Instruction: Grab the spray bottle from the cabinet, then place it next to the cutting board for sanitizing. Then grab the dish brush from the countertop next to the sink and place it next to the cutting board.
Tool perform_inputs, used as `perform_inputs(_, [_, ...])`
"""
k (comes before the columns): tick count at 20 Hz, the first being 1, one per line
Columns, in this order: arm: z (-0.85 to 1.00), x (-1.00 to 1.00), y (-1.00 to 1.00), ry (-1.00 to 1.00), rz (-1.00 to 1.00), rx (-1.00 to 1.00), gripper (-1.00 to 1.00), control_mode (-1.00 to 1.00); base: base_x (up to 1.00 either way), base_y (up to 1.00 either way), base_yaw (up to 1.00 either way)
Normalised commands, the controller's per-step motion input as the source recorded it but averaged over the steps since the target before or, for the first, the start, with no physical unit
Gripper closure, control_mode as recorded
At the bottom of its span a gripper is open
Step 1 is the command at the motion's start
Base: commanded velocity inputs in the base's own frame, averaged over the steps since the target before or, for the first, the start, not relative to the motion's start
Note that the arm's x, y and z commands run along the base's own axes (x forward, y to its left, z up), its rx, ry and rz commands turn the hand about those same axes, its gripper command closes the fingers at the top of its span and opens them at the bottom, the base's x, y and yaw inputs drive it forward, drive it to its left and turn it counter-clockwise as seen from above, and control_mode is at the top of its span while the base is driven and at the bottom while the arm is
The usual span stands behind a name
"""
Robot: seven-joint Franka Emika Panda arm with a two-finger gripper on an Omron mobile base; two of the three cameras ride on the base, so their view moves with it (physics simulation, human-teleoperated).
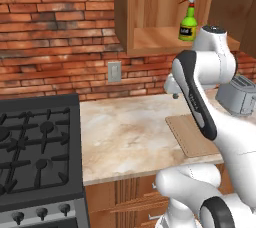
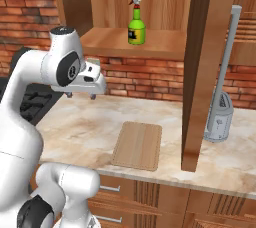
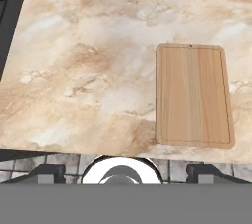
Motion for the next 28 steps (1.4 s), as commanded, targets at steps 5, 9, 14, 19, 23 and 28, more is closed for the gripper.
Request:
perform_inputs(5, [0.40,-0.80,-0.34,-0.13,0.00,0.00,-1.00,-1.00,0.00,0.00,0.00])
perform_inputs(9, [0.66,-0.63,-0.37,-0.31,-0.03,-0.02,-1.00,-1.00,0.00,0.00,0.00])
perform_inputs(14, [0.55,-0.32,-0.26,-0.44,-0.07,-0.05,-1.00,-1.00,0.00,0.00,0.00])
perform_inputs(19, [0.29,-0.18,-0.19,-0.60,-0.05,-0.04,-1.00,-1.00,0.00,0.00,0.00])
perform_inputs(23, [0.25,-0.10,-0.15,-0.70,-0.06,0.00,-1.00,-1.00,0.00,0.00,0.00])
perform_inputs(28, [0.28,-0.03,-0.03,-0.59,-0.07,0.00,-1.00,-1.00,0.00,0.00,0.00])
